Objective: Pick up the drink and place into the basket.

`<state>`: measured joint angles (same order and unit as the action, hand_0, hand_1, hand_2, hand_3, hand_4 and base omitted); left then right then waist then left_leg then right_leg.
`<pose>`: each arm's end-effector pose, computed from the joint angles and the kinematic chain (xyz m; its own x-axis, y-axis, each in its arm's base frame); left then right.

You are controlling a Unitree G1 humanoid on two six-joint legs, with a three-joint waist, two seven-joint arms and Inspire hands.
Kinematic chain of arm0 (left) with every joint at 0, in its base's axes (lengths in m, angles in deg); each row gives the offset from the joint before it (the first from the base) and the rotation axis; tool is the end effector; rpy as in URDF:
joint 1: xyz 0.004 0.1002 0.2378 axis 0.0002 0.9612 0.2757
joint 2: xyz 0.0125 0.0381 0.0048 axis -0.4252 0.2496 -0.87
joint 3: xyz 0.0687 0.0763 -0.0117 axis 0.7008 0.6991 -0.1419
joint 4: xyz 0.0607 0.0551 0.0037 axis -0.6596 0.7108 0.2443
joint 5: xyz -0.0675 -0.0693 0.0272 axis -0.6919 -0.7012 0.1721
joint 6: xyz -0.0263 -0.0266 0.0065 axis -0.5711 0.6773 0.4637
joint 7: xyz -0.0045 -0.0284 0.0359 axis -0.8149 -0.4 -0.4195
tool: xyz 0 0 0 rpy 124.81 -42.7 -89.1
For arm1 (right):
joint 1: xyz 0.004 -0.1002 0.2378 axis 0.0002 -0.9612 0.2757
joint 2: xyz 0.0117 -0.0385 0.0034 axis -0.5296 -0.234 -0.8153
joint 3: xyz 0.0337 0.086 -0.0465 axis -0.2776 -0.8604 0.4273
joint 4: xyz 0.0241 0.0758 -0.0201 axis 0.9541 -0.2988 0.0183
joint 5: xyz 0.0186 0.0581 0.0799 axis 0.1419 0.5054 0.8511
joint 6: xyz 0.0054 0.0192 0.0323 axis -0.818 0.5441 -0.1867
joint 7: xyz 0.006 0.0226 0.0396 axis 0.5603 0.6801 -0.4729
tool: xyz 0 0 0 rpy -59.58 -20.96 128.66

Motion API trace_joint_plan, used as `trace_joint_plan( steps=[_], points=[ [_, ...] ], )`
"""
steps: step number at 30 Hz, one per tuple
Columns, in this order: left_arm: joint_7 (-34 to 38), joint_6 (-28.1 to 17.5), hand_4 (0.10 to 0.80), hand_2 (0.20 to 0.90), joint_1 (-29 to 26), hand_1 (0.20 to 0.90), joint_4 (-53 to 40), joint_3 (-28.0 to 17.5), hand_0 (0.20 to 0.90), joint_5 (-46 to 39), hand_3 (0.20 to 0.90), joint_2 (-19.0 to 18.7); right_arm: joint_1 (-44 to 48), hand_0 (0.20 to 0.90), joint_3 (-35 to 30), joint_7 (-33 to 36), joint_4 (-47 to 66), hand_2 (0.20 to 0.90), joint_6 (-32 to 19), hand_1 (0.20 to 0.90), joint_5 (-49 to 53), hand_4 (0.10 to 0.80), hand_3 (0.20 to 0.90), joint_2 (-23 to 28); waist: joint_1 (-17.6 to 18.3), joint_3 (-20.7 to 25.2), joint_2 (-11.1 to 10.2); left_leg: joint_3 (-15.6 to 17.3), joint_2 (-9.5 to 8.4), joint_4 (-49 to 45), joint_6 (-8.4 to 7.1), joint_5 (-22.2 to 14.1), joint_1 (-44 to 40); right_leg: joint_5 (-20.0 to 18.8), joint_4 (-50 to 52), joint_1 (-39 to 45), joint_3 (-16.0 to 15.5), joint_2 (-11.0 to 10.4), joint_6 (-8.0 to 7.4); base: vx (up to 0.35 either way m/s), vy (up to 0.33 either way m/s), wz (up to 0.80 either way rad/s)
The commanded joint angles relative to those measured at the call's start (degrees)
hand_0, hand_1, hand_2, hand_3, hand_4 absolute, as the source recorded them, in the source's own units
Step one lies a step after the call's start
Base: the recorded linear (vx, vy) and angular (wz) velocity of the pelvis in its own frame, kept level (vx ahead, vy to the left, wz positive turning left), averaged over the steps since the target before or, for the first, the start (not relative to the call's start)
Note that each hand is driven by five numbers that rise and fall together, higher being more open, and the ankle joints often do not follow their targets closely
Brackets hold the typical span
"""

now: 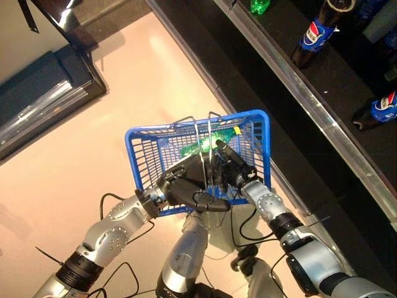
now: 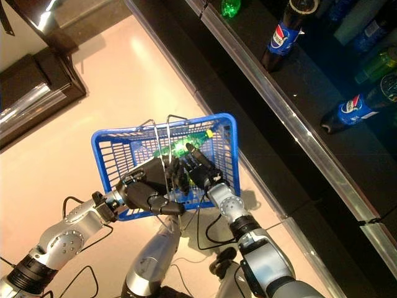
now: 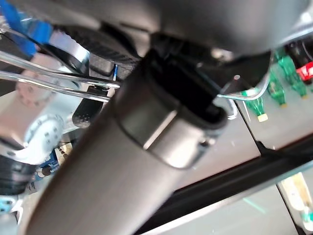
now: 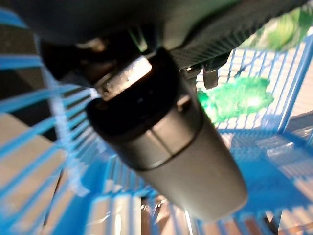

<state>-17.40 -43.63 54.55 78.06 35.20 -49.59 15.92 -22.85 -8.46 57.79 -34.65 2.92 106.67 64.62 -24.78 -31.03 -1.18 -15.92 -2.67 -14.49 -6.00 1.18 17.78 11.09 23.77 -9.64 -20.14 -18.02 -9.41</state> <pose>0.2195 0.1819 0.1001 0.5750 -0.8048 0.1472 0.7890 0.4979 -0.3601 0.3031 -0.1155 0.0547 0.9305 0.2640 -0.2539 0.1168 0.4432 0.8888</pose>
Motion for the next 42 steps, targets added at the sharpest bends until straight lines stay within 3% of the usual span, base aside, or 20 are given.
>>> trace_joint_plan(
  steps=[1,11,13,15,17,22,24,26,27,29,30,32,34,42],
  points=[
    [-11.71,-13.79,0.100,0.300,-6.19,0.300,-25.56,-8.63,0.300,-8.66,0.200,6.90,1.42,0.900,-1.18,-3.74,11.26,0.900,-3.05,0.900,-3.70,0.800,0.900,0.10,2.00,2.93,-0.11,2.78,-0.68,-4.31,5.80,-2.13,0.51,-7.13,-0.48,0.11,-1.57,1.40,3.39,0.000,0.000,0.00],
    [-13.64,-16.09,0.100,0.300,0.86,0.300,-26.95,-14.12,0.300,-7.84,0.200,6.01,-14.70,0.900,-1.58,-7.02,35.00,0.900,-6.89,0.900,-16.53,0.800,0.900,3.97,4.62,2.58,-2.67,3.63,0.57,-3.66,6.01,-2.18,-0.07,-7.52,-1.80,0.79,-0.76,2.94,3.12,-0.005,-0.020,-0.03],
    [-13.73,-16.82,0.100,0.300,2.19,0.300,-27.01,-15.00,0.300,-6.73,0.200,6.65,-18.82,0.900,-2.37,-10.40,40.91,0.900,-7.93,0.900,-18.83,0.800,0.900,5.43,5.48,2.66,-3.20,3.94,0.76,-3.17,6.38,-0.56,0.35,-9.09,-2.64,0.56,-1.10,3.06,3.39,-0.065,0.001,-0.08],
    [-9.95,-18.18,0.100,0.300,0.19,0.300,-25.33,-13.13,0.300,-3.13,0.200,8.17,-20.37,0.900,-1.02,-13.83,45.27,0.900,-9.12,0.900,-19.00,0.800,0.900,5.97,6.77,3.06,-4.40,4.78,1.42,-3.31,6.32,-0.87,0.00,-9.09,-2.68,0.67,-0.14,3.71,3.48,0.033,-0.038,-0.06],
    [-3.47,-20.41,0.100,0.300,-1.75,0.300,-22.33,-12.11,0.300,1.91,0.200,9.76,-23.23,0.900,-0.87,-21.47,48.91,0.900,-8.66,0.900,-18.86,0.800,0.900,7.31,8.70,3.98,-5.87,6.18,2.54,-3.51,5.95,-1.23,-0.52,-9.00,-2.79,0.82,1.26,4.44,3.53,0.041,-0.027,-0.14],
    [9.61,-23.61,0.100,0.300,-0.51,0.300,-14.16,-14.53,0.300,11.27,0.200,12.33,-30.12,0.900,-2.53,-29.95,52.34,0.900,-4.99,0.900,-24.87,0.800,0.900,8.78,11.86,6.80,-7.32,8.03,3.63,-2.53,5.42,-1.21,-2.28,-9.10,-4.57,1.62,3.62,5.11,3.13,0.041,-0.005,-0.27],
    [9.85,-25.40,0.100,0.300,2.18,0.300,-8.04,-18.20,0.300,10.55,0.200,13.07,-33.05,0.900,-4.38,-35.20,50.85,0.900,-3.81,0.900,-26.49,0.800,0.900,7.68,12.80,8.29,-7.50,8.80,4.37,-1.35,4.88,-1.06,-3.49,-9.10,-5.98,2.51,4.27,5.59,3.23,0.029,-0.024,-0.19],
    [4.28,-28.10,0.100,0.300,8.04,0.300,-1.16,-23.87,0.300,4.69,0.200,11.72,-35.67,0.900,-7.20,-39.68,48.34,0.900,-2.45,0.900,-26.83,0.800,0.900,8.10,13.04,9.53,-6.58,9.22,4.80,0.47,4.57,-0.65,-5.02,-9.30,-7.86,3.80,4.34,5.58,3.20,0.033,0.029,-0.25],
    [3.16,-27.63,0.100,0.300,12.18,0.300,0.06,-27.19,0.300,3.34,0.200,11.76,-37.61,0.900,-8.78,-41.75,47.19,0.900,-2.55,0.900,-27.02,0.800,0.900,8.47,12.93,10.32,-5.95,9.33,4.82,1.65,4.55,-0.43,-5.95,-9.42,-8.94,4.50,4.32,5.48,3.07,0.032,0.045,-0.28],
    [2.65,-27.21,0.100,0.300,15.75,0.300,0.89,-28.89,0.300,2.63,0.200,12.47,-39.38,0.900,-9.77,-43.08,46.13,0.900,-2.87,0.900,-27.64,0.800,0.900,8.04,12.91,11.27,-5.58,9.17,4.83,2.86,4.48,0.04,-6.55,-9.84,-10.21,5.06,4.32,5.55,2.97,0.052,0.023,-0.17],
    [3.48,-25.00,0.100,0.300,19.85,0.300,2.39,-30.01,0.300,1.65,0.200,15.46,-41.73,0.900,-10.54,-43.28,44.66,0.900,-3.26,0.900,-29.26,0.800,0.900,7.11,12.80,12.58,-4.93,9.05,5.03,4.99,4.27,0.58,-8.15,-10.28,-12.72,6.68,4.97,5.98,2.88,0.079,0.023,-0.01],
    [5.86,-24.94,0.100,0.300,21.45,0.300,6.22,-29.58,0.300,3.20,0.200,17.84,-43.10,0.900,-10.32,-42.92,41.43,0.900,-4.59,0.900,-31.08,0.800,0.900,6.52,13.29,14.24,-4.49,8.87,5.08,6.96,4.03,1.37,-9.22,-11.17,-15.15,7.76,5.99,6.25,2.71,0.070,0.041,0.07],
    [11.88,-24.98,0.100,0.300,21.99,0.300,9.19,-27.96,0.300,7.40,0.200,18.83,-43.77,0.900,-9.93,-39.54,38.06,0.900,-5.51,0.900,-33.92,0.800,0.900,5.98,13.84,15.88,-4.32,9.18,5.17,8.52,3.88,1.76,-10.35,-12.08,-17.47,8.87,7.16,6.32,2.47,0.060,0.053,0.09],
    [21.52,-22.84,0.100,0.300,22.09,0.300,26.66,-27.54,0.300,10.28,0.200,23.54,-45.89,0.900,-10.05,-28.25,21.47,0.900,-7.99,0.900,-50.66,0.800,0.900,6.02,16.26,20.92,-3.48,11.98,5.15,11.69,3.85,0.68,-14.93,-15.19,-23.07,11.97,10.57,4.24,0.41,0.062,0.144,-0.10]
  ],
)
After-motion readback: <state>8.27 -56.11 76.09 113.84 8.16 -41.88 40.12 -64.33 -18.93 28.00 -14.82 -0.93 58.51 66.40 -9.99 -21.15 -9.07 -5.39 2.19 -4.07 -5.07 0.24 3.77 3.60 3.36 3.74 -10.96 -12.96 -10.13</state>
